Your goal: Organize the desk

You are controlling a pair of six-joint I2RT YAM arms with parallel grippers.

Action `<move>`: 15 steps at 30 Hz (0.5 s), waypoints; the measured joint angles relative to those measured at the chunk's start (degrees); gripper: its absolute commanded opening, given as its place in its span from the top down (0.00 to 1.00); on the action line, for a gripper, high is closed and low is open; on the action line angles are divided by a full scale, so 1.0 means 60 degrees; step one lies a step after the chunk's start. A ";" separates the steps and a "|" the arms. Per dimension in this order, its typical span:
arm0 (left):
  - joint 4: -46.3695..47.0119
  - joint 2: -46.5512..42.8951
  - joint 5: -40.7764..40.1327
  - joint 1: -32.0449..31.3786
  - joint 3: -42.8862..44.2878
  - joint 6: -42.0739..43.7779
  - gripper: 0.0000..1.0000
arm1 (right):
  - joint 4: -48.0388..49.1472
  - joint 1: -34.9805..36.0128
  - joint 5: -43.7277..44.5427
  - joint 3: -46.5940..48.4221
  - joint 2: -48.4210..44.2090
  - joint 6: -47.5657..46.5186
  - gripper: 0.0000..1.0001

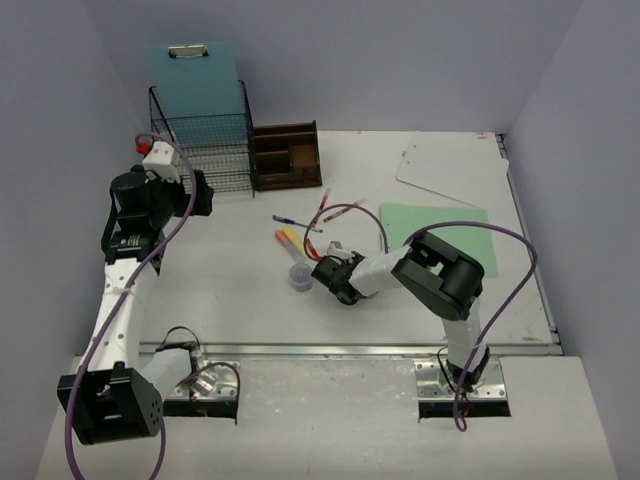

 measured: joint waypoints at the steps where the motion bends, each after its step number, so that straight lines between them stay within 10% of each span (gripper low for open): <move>1: -0.0050 -0.0003 0.0044 0.0000 0.0060 0.0000 0.00 | -0.0094 0.0000 -0.0317 -0.0088 -0.0320 -0.0049 1.00; 15: -0.0353 -0.0440 0.2581 0.0004 0.1098 -0.0025 0.00 | -0.0777 -0.0870 -0.4529 -0.2298 -0.5253 -0.2031 1.00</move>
